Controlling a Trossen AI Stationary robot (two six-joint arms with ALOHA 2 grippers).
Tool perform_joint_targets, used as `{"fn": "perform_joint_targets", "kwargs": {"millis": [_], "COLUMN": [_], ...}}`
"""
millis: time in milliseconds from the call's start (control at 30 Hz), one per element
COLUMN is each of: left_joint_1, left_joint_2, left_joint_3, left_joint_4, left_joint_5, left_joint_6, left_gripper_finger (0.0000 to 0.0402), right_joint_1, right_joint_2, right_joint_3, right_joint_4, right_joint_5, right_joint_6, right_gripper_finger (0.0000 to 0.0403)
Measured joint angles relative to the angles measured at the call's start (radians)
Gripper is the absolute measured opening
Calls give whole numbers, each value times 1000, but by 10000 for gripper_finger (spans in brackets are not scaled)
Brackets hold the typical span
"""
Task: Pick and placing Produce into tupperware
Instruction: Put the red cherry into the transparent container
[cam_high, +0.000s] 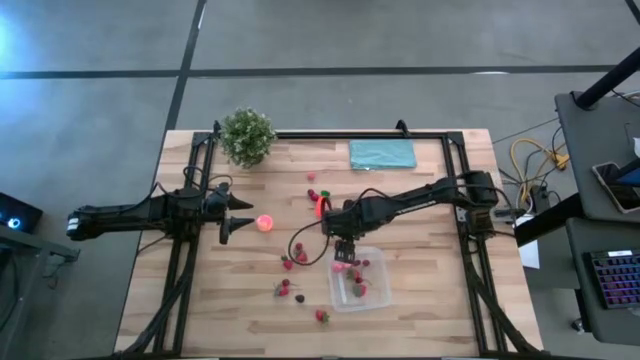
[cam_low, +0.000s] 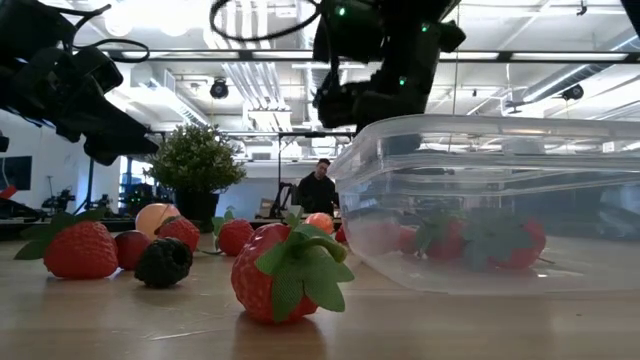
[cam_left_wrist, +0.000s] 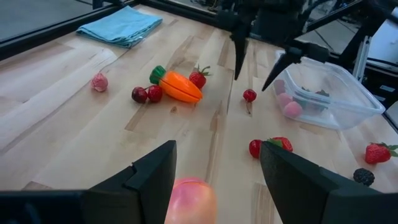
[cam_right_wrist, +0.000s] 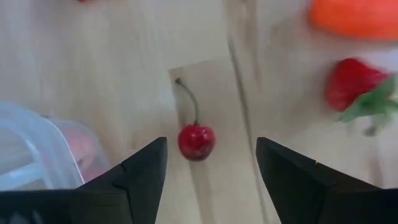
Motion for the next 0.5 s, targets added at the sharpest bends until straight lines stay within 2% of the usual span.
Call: {"fn": "perform_joint_targets", "kwargs": {"millis": [333,500], "left_joint_1": [0,0], "left_joint_2": [1,2], "left_joint_3": [0,0], "left_joint_4": [0,0], "left_joint_5": [0,0], "left_joint_6": [0,0], "left_gripper_finger": [217,217], "right_joint_1": [-56,-138], "right_joint_2": [18,31], "right_joint_3": [97,102], "right_joint_4": [-131,-150], "right_joint_5": [-146,-295], "right_joint_6": [-53,-44], "right_gripper_finger": [210,211]}}
